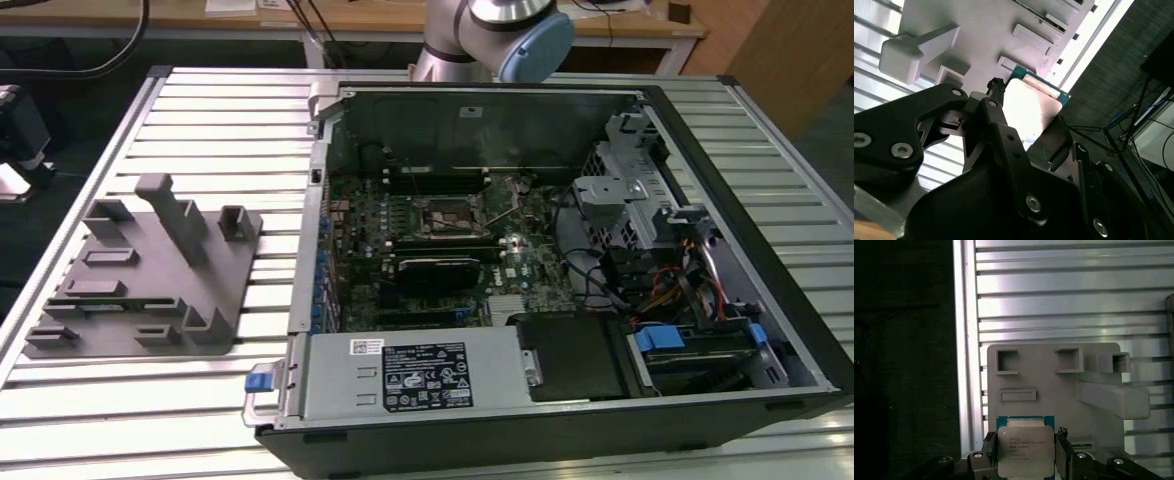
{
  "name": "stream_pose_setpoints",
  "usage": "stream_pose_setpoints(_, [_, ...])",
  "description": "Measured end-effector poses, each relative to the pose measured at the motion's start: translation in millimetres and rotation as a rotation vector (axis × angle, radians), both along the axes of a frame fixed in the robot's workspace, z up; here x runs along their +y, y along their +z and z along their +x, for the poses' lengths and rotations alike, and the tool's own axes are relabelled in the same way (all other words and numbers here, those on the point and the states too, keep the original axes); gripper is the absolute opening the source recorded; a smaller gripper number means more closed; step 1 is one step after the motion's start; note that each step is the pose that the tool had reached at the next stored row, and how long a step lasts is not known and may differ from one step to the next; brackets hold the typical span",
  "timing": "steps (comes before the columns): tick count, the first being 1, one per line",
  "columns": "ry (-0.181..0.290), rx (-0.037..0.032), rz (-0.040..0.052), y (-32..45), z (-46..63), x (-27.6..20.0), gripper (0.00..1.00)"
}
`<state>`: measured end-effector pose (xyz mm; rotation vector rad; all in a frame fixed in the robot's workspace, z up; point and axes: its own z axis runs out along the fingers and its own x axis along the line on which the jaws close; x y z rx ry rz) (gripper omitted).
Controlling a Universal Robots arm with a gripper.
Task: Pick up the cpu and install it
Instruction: 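Pick up the cpu and move it towards the insertion slot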
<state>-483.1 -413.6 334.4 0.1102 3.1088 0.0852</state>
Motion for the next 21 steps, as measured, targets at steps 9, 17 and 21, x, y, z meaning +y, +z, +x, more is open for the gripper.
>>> stream_pose_setpoints(9, [0.000,0.0000,0.0000,9.7,0.0,0.0,0.55])
stream_pose_setpoints(17, [0.000,-0.0001,0.0000,18.9,0.0,0.0,0.55])
stream_pose_setpoints(21, [0.000,0.0000,-0.0001,24.1,0.0,0.0,0.55])
